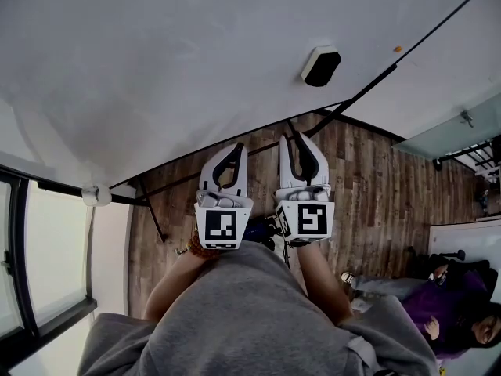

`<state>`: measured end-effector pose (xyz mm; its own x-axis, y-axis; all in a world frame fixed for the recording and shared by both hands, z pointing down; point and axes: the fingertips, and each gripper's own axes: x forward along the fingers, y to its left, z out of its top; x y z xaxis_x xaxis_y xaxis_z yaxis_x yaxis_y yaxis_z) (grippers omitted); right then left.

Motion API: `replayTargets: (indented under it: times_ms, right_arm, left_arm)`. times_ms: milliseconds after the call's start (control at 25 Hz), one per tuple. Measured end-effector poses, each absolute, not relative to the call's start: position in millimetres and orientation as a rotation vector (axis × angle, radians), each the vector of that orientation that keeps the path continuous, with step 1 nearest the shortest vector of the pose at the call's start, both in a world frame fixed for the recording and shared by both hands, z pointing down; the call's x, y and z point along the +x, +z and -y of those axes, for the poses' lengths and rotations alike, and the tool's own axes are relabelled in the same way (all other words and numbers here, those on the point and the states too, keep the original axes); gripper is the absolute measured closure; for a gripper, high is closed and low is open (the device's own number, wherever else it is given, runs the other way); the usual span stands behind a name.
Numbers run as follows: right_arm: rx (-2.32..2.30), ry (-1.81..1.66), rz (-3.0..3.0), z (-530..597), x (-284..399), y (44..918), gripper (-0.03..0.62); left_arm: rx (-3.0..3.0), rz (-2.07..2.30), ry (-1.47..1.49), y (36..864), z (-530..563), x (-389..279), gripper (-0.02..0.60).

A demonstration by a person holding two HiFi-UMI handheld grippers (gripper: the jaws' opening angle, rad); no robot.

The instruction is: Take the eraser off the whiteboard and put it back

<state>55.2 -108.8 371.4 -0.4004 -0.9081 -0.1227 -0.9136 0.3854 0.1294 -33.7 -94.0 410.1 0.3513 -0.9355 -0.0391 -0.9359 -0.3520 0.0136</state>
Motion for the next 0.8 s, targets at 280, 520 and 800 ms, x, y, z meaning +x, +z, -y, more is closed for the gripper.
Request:
replayTargets:
  times_ms: [280,520,800]
  right_arm:
    - [-1.719,0.306,-2.604,108.8,51.5,374.0,0.585]
    - [-1.715,0.297,-2.598,107.7,52.3,375.5,0.585]
    - [-1.721,0.284,-2.591,107.8,55.2,379.0,0.585]
  left_arm:
    - [-2.567,-1.784,0.059,409.9,94.7,-36.7,0.575]
    - [-2.57,-1.778,0.059,410.1,94.4,-34.5,0.575]
    - [-2.581,-1.777,0.045,412.0,94.0,-32.8,0.575]
